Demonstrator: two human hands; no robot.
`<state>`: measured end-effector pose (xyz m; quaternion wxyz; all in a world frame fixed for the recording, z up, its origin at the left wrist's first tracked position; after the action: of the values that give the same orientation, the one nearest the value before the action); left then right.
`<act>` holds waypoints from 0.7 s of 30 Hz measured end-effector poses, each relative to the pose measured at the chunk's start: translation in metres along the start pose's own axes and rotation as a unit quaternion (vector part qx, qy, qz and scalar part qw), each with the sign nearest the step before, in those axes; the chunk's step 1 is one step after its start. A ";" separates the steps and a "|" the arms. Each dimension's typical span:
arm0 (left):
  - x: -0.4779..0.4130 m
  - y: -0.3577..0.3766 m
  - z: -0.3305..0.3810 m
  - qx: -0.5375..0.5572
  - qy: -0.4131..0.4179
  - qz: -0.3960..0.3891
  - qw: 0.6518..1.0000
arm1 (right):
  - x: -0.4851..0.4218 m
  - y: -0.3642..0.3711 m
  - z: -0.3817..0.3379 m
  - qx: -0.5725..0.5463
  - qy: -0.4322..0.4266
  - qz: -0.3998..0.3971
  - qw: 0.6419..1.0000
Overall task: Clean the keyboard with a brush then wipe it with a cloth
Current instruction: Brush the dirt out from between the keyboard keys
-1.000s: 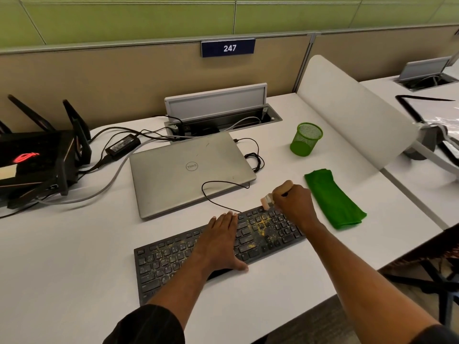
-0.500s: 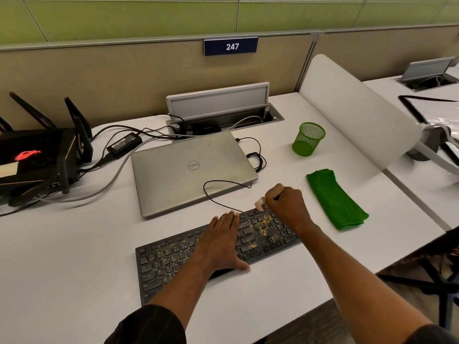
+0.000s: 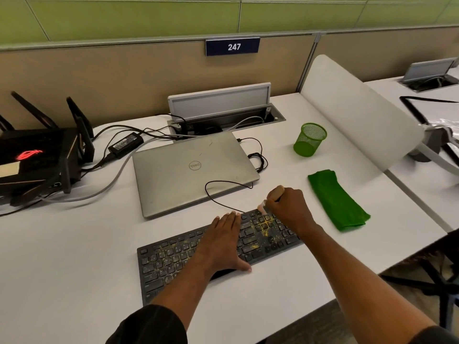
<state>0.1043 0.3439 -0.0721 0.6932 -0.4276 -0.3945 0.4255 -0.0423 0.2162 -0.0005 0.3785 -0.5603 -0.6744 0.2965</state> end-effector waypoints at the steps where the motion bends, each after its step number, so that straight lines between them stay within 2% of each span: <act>1: 0.000 0.000 0.000 0.000 0.001 0.000 1.000 | -0.001 -0.001 0.001 -0.005 0.005 -0.005 1.000; 6: 0.000 0.001 0.000 -0.002 0.001 0.000 1.000 | -0.003 -0.012 0.004 -0.038 0.028 0.017 0.999; 11: 0.000 0.000 0.000 -0.003 0.000 0.000 1.000 | -0.001 -0.010 0.010 -0.023 0.035 0.001 0.999; 15: 0.002 0.000 0.001 -0.005 -0.001 0.001 1.000 | 0.001 -0.015 0.007 -0.060 0.036 0.001 0.998; 18: 0.003 -0.001 0.001 -0.013 -0.003 0.001 1.000 | 0.006 -0.016 -0.001 -0.087 0.015 0.005 0.996; 21: 0.006 -0.001 0.001 -0.012 -0.012 0.001 1.000 | 0.009 -0.006 -0.007 -0.049 -0.021 -0.014 0.998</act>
<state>0.1059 0.3490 -0.0700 0.6829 -0.4313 -0.4069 0.4266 -0.0407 0.2239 0.0097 0.3405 -0.5628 -0.7034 0.2692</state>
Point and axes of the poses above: each hand's wrist, its own x-axis away from the middle knuckle, its own y-axis out of the palm, z = x × y, the point moved 3 cm from there along -x, towards the middle knuckle, and after that the axes turned 15 degrees about y, right-handed, at the moved point
